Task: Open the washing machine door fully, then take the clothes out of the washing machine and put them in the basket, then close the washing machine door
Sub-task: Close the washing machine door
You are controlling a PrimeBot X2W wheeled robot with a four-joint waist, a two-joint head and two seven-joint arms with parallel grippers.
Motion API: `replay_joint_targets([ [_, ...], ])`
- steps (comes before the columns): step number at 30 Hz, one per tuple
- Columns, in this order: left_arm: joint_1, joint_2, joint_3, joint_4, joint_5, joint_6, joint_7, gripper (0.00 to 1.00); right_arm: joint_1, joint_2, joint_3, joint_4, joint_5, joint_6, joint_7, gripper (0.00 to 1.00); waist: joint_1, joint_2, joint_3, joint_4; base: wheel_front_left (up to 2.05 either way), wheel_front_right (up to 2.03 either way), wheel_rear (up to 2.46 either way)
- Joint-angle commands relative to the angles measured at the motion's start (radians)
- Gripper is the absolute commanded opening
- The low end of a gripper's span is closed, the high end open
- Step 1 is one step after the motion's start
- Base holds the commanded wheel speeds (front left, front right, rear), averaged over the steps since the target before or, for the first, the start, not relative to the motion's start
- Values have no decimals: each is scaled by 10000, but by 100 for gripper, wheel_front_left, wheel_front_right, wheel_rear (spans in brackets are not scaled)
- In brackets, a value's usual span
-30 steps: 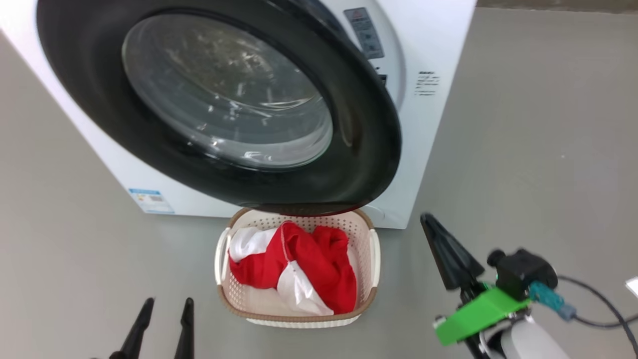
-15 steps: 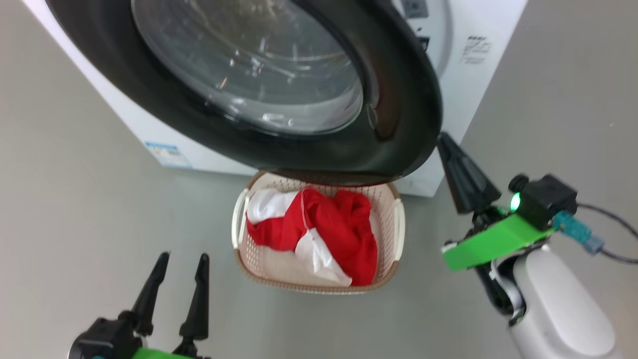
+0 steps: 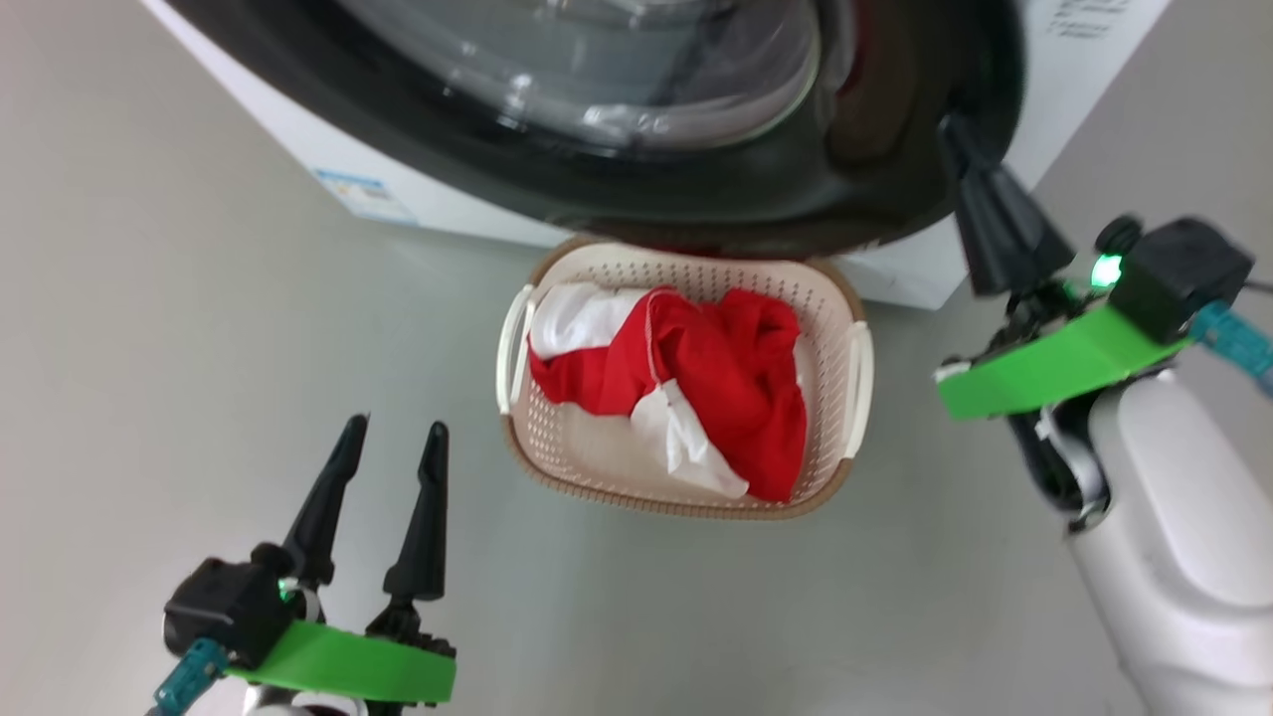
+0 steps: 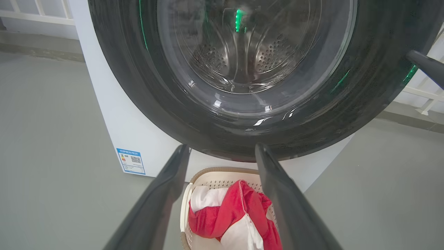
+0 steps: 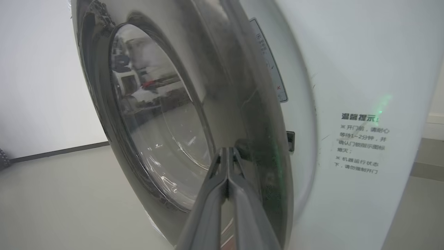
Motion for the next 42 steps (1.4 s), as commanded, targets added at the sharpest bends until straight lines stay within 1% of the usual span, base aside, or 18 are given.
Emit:
replay_joint_targets([
  [1,-255,104,266,-276,-40,-48,-122,100,-331,6,32,-222,-78,31,-59,0,0,-1,449,333,0,0,0],
  [8,-605,103,115,-305,-145,-48,-122,100,-1070,-148,-64,-155,-80,31,-59,0,0,-1,887,518,0,0,0],
  [13,-804,103,73,-321,-196,-48,-122,100,-1491,-78,-390,-164,-57,31,-59,0,0,-1,1157,563,0,0,0],
  [18,-956,103,-1,-310,-238,-48,-122,100,-1774,-16,-385,-115,-113,31,-59,0,0,-1,1323,583,0,0,0],
  [25,-888,103,65,-178,-210,-48,-122,100,-1335,1,15,-61,-77,31,-59,0,0,-1,1018,483,0,0,0],
  [26,-866,103,86,-149,-200,-48,-122,100,-1220,-6,85,-41,-66,31,-59,3,0,-1,935,458,0,0,0],
  [27,-837,103,110,-115,-187,-48,-122,100,-1094,-19,170,-20,-61,31,-59,11,0,-1,844,430,0,0,0],
  [28,-804,103,136,-82,-170,-48,-122,100,-966,-24,239,-9,-54,31,-59,23,0,-1,751,401,0,0,0],
  [29,-765,103,166,-52,-150,-48,-122,100,-824,-24,300,-2,-44,31,-59,38,0,-1,652,367,0,0,0],
  [30,-722,103,197,-22,-126,-48,-122,100,-676,-24,360,3,-36,31,-59,44,0,-1,549,331,0,0,0],
  [32,-625,103,260,35,-69,-48,-122,100,-361,-17,455,3,-12,31,-59,91,0,-1,341,253,0,0,0],
  [33,-574,103,292,59,-34,-48,-122,100,-202,-6,490,-14,1,31,-59,100,0,-1,236,210,0,0,0],
  [42,-47,103,521,189,370,-48,-122,100,1121,175,608,-33,112,31,-59,100,0,-1,-626,-209,0,0,0],
])
